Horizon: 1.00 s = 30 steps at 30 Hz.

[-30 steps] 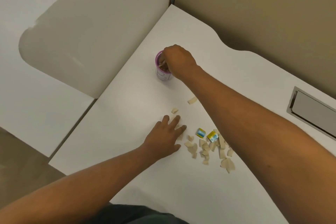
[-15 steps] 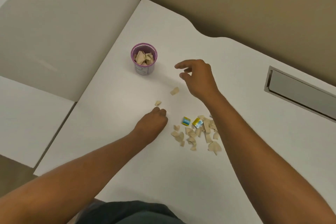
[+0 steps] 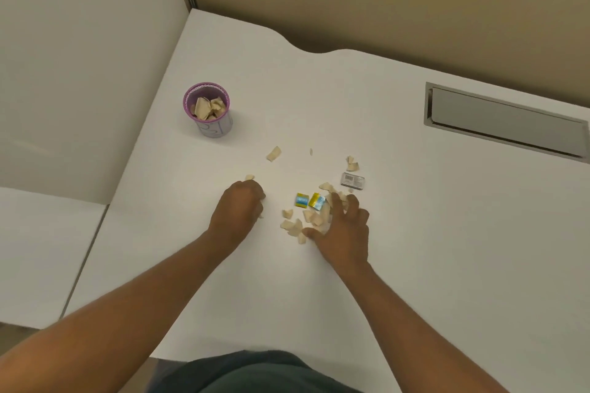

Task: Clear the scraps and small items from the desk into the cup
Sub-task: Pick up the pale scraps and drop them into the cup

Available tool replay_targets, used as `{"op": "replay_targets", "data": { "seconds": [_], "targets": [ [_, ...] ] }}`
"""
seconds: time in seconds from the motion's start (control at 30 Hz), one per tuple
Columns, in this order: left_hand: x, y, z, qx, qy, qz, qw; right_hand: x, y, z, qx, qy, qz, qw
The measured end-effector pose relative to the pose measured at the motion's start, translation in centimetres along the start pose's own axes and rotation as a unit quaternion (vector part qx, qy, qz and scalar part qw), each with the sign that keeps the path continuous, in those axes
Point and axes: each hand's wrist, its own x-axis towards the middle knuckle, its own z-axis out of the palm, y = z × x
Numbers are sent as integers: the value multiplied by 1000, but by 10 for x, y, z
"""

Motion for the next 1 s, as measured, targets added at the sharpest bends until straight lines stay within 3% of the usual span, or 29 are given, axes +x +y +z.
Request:
{"op": "replay_targets", "data": {
  "seconds": [0.17, 0.33, 0.57, 0.73, 1.0],
  "targets": [
    [9, 13, -52, -30, 128, 22, 991, -3, -6, 9, 95, 42, -19, 994],
    [50, 0, -126, -15, 218, -55, 974, 3, 0, 5, 133, 69, -45, 988],
    [107, -23, -160, 26, 153, -87, 984, 1, 8, -1, 163, 84, -46, 982],
    [117, -26, -159, 29, 94, -52, 994, -2, 15, -4, 191, 104, -50, 975],
    [94, -26, -149, 4, 194, 4, 981, -3, 1, -37, 246, 129, -23, 960]
  ]
}}
